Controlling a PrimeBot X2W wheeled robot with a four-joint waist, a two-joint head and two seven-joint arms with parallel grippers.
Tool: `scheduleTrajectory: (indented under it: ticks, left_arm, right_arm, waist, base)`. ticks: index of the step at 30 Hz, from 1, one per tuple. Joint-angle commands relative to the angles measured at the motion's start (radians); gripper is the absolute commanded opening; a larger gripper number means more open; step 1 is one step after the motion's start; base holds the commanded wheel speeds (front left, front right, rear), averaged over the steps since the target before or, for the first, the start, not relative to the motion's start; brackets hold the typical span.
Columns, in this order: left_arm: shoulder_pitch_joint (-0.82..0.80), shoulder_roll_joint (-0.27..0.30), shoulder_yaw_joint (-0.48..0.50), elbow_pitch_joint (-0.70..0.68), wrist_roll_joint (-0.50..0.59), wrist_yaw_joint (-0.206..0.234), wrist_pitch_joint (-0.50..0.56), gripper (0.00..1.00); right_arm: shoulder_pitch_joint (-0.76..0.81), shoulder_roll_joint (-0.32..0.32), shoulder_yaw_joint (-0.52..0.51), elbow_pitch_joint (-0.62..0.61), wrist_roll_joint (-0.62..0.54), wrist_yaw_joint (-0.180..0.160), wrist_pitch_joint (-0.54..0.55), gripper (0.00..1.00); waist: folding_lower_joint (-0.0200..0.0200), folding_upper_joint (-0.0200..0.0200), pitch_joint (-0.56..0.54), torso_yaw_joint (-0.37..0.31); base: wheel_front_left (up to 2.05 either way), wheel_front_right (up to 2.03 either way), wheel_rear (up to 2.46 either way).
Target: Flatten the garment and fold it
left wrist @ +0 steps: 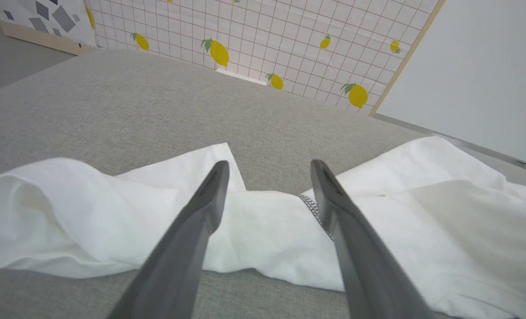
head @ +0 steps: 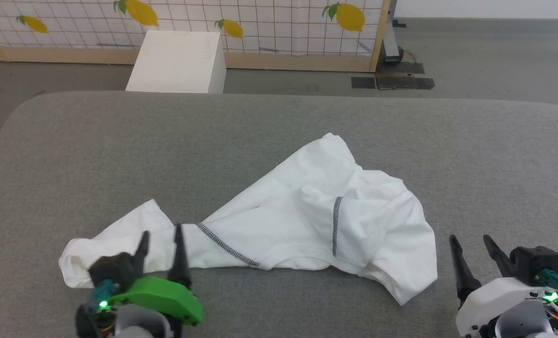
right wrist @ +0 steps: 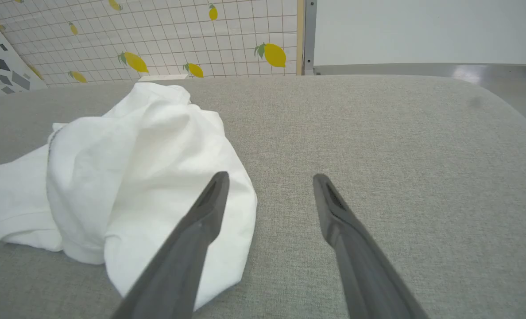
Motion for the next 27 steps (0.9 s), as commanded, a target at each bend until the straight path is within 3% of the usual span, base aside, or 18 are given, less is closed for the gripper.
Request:
scheduleTrajectory:
  ticks: [1, 6, 13, 20, 21, 22, 23, 24, 27]
  left_arm:
    - [-0.016, -0.011, -0.015, 0.006, 0.029, -0.016, -0.008, 1.0]
    - [-0.069, -0.062, -0.113, 0.065, 0.071, -0.083, 0.008, 1.0]
    - [-0.195, -0.094, -0.319, 0.162, 0.166, -0.2, 0.163, 1.0]
    - [-0.28, -0.111, -0.386, 0.321, 0.152, -0.228, 0.416, 1.0]
    - [-0.282, -0.11, -0.391, 0.342, 0.139, -0.226, 0.473, 0.91]
    - [-0.279, -0.108, -0.394, 0.354, 0.123, -0.227, 0.521, 0.45]
    - [-0.273, -0.103, -0.396, 0.361, 0.103, -0.232, 0.573, 0.16]
    - [-0.267, -0.097, -0.391, 0.358, 0.085, -0.234, 0.604, 0.0]
    - [-0.23, -0.074, -0.331, 0.299, 0.005, -0.225, 0.634, 0.0]
  right_arm:
    - [-0.001, 0.0, -0.003, -0.001, -0.007, -0.002, 0.02, 1.0]
    - [-0.027, 0.0, 0.015, 0.017, 0.002, -0.002, 0.11, 1.0]
    - [-0.038, 0.0, 0.03, 0.0, 0.027, -0.002, 0.111, 1.0]
    - [-0.047, 0.0, 0.033, -0.006, 0.037, -0.002, 0.087, 1.0]
    - [-0.048, 0.0, 0.034, -0.005, 0.038, -0.002, 0.084, 1.0]
    - [-0.049, 0.0, 0.035, -0.004, 0.04, -0.002, 0.082, 1.0]
    - [-0.049, 0.0, 0.036, -0.002, 0.042, -0.002, 0.08, 1.0]
    - [-0.048, 0.0, 0.036, 0.0, 0.042, -0.002, 0.079, 1.0]
    - [-0.04, 0.0, 0.032, 0.001, 0.046, -0.002, 0.076, 1.0]
  waist:
    - [0.0, 0.0, 0.006, 0.008]
    - [0.0, 0.0, 0.022, 0.018]
    - [0.0, 0.0, 0.055, 0.021]
    - [0.0, 0.0, 0.073, -0.012]
    - [0.0, 0.0, 0.073, -0.019]
    - [0.0, 0.0, 0.072, -0.024]
    - [0.0, 0.0, 0.07, -0.03]
    - [0.0, 0.0, 0.068, -0.034]
    - [0.0, 0.0, 0.06, -0.042]
  base:
    - [0.0, 0.0, 0.0]
    - [0.0, 0.0, 0.0]
    - [0.0, 0.0, 0.0]
    - [0.0, 0.0, 0.0]
    - [0.0, 0.0, 0.0]
    - [0.0, 0.0, 0.0]
    - [0.0, 0.0, 0.0]
    - [0.0, 0.0, 0.0]
    - [0.0, 0.0, 0.0]
